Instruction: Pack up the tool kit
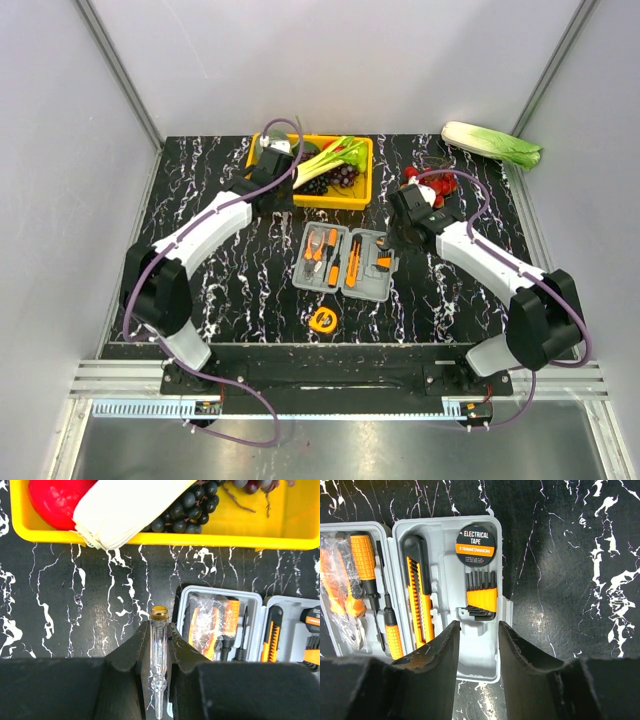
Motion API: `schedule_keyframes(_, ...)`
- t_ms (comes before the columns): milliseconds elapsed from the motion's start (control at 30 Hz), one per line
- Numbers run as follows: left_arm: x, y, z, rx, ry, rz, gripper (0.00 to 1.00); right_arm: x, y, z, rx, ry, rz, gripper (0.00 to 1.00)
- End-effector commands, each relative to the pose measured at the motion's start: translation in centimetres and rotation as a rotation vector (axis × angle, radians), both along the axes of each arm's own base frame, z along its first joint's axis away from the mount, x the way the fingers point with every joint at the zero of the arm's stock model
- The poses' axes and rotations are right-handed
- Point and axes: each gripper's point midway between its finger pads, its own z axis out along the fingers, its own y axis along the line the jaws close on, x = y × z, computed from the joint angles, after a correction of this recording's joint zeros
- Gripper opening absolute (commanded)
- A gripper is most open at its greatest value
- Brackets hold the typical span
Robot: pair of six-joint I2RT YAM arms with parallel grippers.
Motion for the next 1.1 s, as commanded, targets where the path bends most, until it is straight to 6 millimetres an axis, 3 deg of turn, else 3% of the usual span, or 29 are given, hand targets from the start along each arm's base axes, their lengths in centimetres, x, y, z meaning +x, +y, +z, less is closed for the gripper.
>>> schedule_keyframes(0, 0.8, -0.3, 4.9, -0.067, -0.106, 0.006, 0.00, 0.2, 0.1, 1.6, 0.045, -0.040, -0.015, 0.44)
schedule_keyframes(233, 0.1, -1.4, 6.5, -0.138, -0.111, -0.037, 0.00, 0.1, 1.1, 2.9, 0.105, -0.059, 0.015, 0.62)
schedule_keyframes(533, -0.5, -3.6, 8.7, -0.234, -0.105, -0.124, 0.00, 0.5, 4.9, 7.3, 0.265, -0.143, 0.187, 0.98)
schedule_keyframes(733, -1.5, -6.5, 10.6, -0.360, -0.078, -0.244, 0.00, 0.0, 7.1, 12.7, 0.415, -0.296, 0.316, 0.99)
schedule_keyframes(867, -2.3, -8.4, 12.0, -0.462, -0.066, -0.321, 0.00, -1.3, 9.6, 15.9, 0.544, -0.366, 0.486, 0.98)
schedule_keyframes(1067, -3.7, -11.1, 13.6, -0.638, -0.022, -0.404, 0.00, -1.6, 12.1, 16.3, 0.651, -0.350, 0.588, 0.91)
